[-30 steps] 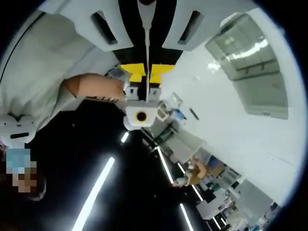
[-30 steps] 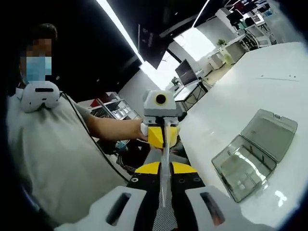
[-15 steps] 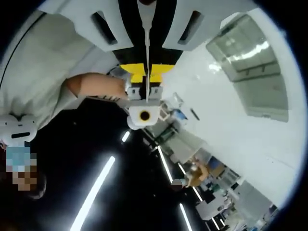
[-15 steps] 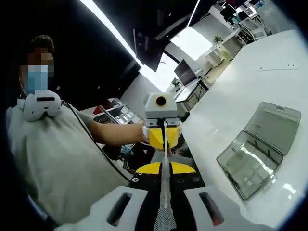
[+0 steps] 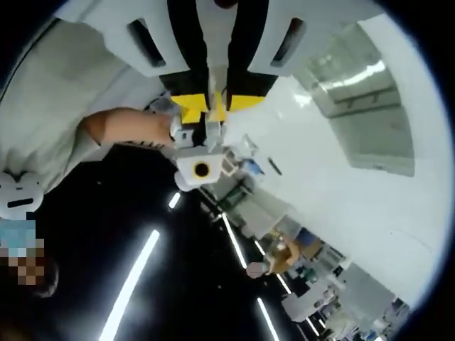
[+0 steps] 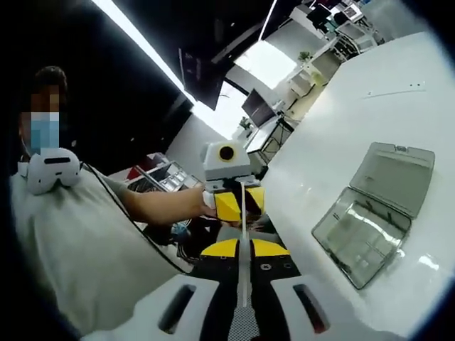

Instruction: Insert the divider into the dual guide fixture by aligning both edges with the guide slots and pushing it downward to the bottom, including one-sided entry, uneven engagement, binding, and posture correction.

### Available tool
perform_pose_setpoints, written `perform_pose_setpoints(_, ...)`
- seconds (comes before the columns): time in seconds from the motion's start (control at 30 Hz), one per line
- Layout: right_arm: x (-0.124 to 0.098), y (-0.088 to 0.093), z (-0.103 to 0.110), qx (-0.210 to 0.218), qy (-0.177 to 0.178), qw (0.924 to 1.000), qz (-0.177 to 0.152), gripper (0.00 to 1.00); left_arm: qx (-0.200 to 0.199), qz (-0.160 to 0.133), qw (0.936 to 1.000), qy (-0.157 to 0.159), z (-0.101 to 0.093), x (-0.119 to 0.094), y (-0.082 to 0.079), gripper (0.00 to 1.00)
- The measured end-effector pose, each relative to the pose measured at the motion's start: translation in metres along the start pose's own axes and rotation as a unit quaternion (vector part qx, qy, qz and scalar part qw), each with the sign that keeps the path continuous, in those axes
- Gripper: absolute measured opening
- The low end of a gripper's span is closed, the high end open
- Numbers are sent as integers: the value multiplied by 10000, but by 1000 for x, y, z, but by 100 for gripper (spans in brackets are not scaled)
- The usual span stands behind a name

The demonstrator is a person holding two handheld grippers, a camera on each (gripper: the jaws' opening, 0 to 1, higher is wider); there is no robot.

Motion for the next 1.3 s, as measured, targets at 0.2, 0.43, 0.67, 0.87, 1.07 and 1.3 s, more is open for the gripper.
perform_pose_setpoints(0.2, -1, -2, -5, 244, 173, 9995, -32, 0, 302, 25, 9979, -575, 8, -9, 2, 11)
perform_pose_setpoints(0.43, -2, -4, -18, 644, 591, 9961, -137, 0, 485, 175, 9944, -922, 10, -15, 8, 11)
perform_pose_setpoints(0.67, -1, -5, -30, 1144, 1054, 9877, -184, 0, 613, 236, 9906, -1201, 11, -21, 13, 10)
perform_pose_setpoints(0.87, 1, -4, -36, 1420, 1345, 9804, -241, 0, 832, 355, 9842, -1523, 11, -25, 18, 10)
perform_pose_setpoints(1.07, 2, -2, -43, 1705, 1729, 9700, -156, 0, 1187, 547, 9718, -1965, 12, -28, 21, 12)
perform_pose_setpoints(1.3, 1, -1, -52, 2014, 2240, 9535, -141, 0, 1380, 708, 9619, -2252, 13, -29, 27, 14)
Point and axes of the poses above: the point that each gripper's makers call its tool centre point, and the gripper's own axes: x roughly forward along the fingers, z roughly to its left, y roughly out of its underside, the point moved 8 cm from there along -x, roughly backward along the fingers, and after that the axes turned 14 degrees about z, right-handed, at the moved point
